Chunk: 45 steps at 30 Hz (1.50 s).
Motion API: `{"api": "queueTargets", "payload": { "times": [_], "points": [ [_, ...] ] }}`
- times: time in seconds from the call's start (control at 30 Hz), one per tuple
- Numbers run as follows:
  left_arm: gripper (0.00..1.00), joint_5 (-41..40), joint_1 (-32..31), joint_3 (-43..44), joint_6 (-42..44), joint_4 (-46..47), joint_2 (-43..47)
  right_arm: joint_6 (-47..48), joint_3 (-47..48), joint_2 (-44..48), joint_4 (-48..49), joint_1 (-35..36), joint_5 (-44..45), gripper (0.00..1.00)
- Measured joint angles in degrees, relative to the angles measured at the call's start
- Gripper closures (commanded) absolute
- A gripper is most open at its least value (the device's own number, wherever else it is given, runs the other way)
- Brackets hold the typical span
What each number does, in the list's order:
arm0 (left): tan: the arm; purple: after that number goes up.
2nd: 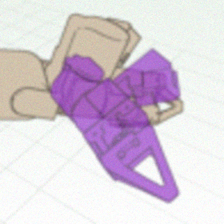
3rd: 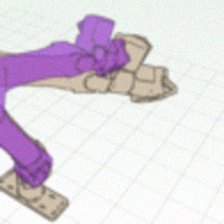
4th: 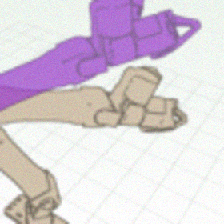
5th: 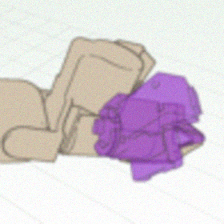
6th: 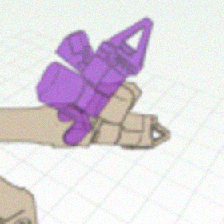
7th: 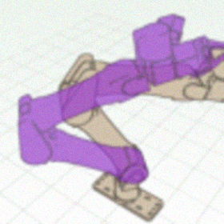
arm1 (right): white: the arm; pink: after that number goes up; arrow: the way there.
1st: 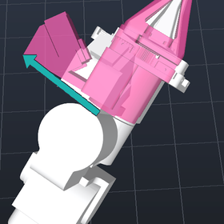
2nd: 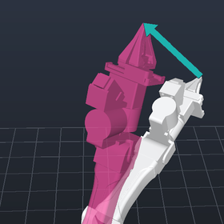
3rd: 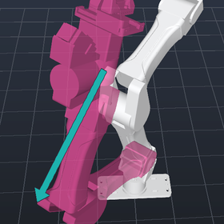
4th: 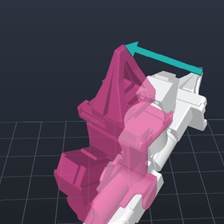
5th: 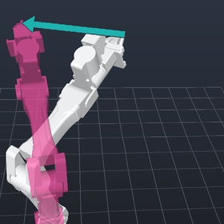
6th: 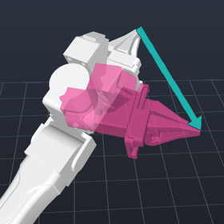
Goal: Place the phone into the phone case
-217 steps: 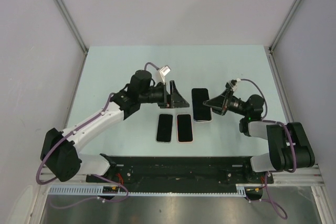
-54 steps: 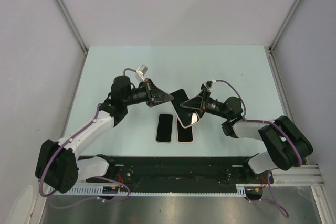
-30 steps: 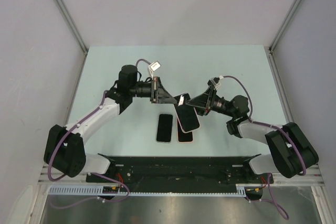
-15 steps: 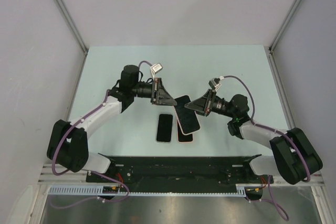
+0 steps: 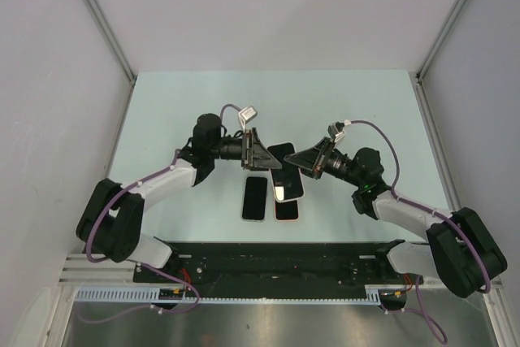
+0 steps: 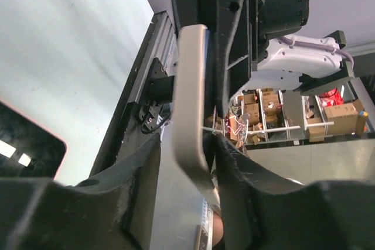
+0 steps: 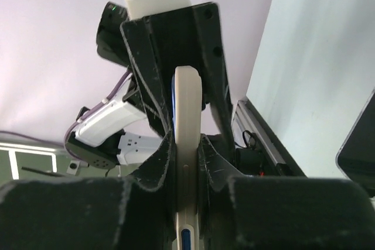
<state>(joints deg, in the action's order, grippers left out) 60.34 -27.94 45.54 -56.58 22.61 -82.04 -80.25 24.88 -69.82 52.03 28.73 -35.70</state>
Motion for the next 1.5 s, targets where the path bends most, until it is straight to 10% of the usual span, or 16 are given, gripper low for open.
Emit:
{"api": "queueTargets", "payload": {
  "times": [0.17, 0.27, 0.43, 1.27, 1.5],
  "points": [
    [0.98, 0.48, -1.70, -0.35, -6.84, 6.67, -1.77, 3.08, -0.17, 1.81, -2.93, 0.79, 3.45, 0.70],
    [1.00, 1.25, -2.19, -0.55, -7.72, 9.20, -1.75, 3.91, -0.17, 4.57, -5.31, 0.52, 3.69, 0.49],
    [1.00, 2.95, -3.06, -0.96, -6.12, 9.53, -2.73, 4.70, -0.02, 8.66, -8.61, -2.32, 1.18, 0.39],
    [1.00, 7.32, -3.52, 0.24, 1.36, 1.46, -3.21, 7.06, 0.00, 5.46, -8.44, -5.70, -8.79, 0.63],
    [1.00, 6.99, -3.41, 0.20, -0.15, 2.36, -3.13, 9.84, 0.00, 3.13, -5.31, -6.14, -9.66, 1.00]
  ]
}}
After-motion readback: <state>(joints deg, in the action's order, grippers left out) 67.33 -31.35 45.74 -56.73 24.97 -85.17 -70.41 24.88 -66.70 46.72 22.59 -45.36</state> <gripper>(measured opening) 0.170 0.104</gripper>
